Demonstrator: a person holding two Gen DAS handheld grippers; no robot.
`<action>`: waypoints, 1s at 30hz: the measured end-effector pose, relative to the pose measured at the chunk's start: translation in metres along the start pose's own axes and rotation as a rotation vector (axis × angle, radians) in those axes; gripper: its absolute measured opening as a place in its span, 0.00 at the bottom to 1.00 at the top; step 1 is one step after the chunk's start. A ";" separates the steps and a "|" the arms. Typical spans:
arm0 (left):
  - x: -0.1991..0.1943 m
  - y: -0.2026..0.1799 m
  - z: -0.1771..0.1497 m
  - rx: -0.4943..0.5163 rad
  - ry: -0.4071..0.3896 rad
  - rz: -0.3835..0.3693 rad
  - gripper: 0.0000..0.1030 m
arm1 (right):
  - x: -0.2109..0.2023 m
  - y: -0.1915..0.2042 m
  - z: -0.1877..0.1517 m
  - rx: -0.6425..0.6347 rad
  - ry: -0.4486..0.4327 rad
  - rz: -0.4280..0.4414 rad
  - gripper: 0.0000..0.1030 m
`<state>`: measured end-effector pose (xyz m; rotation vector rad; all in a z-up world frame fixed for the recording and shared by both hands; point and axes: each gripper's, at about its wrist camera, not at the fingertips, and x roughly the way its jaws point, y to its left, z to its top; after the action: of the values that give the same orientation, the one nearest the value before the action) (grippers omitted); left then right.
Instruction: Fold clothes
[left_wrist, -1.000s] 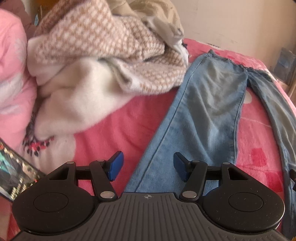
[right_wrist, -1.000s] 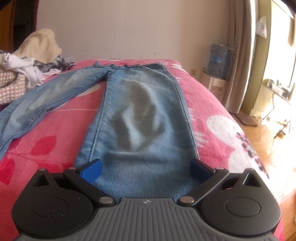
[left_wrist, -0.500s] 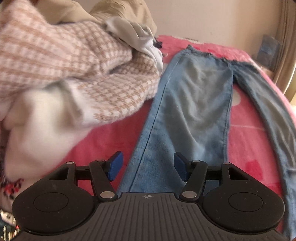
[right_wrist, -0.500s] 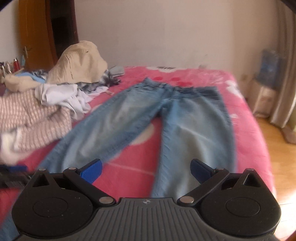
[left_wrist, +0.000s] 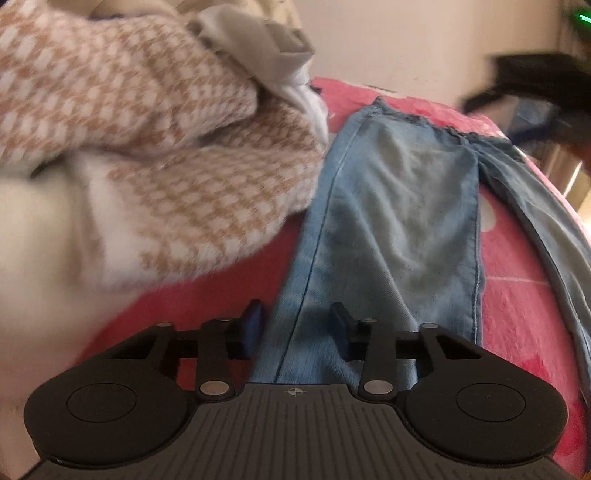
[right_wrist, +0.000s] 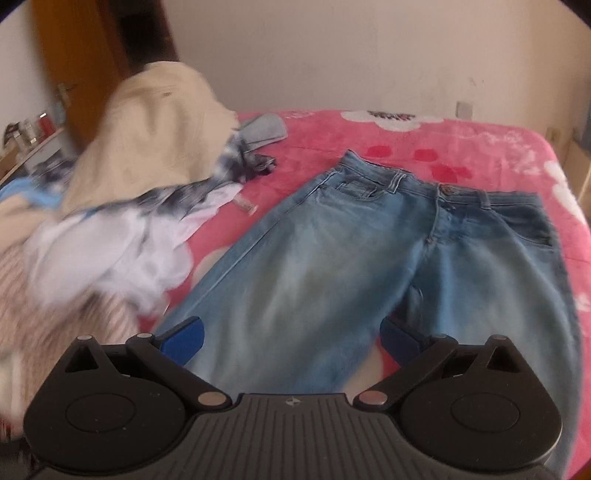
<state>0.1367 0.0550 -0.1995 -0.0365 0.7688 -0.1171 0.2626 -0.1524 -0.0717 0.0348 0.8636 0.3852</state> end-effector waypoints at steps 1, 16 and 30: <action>-0.001 0.000 0.000 0.003 -0.005 -0.007 0.27 | 0.011 -0.001 0.009 0.018 0.006 0.000 1.00; 0.005 -0.003 0.007 -0.022 -0.050 -0.086 0.01 | 0.137 0.025 0.089 0.067 0.099 0.017 0.87; -0.028 -0.053 0.012 0.034 -0.188 -0.389 0.00 | 0.201 0.038 0.115 -0.162 0.221 -0.200 0.47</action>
<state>0.1203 0.0060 -0.1673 -0.1625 0.5643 -0.4899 0.4539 -0.0333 -0.1371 -0.2462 1.0408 0.2729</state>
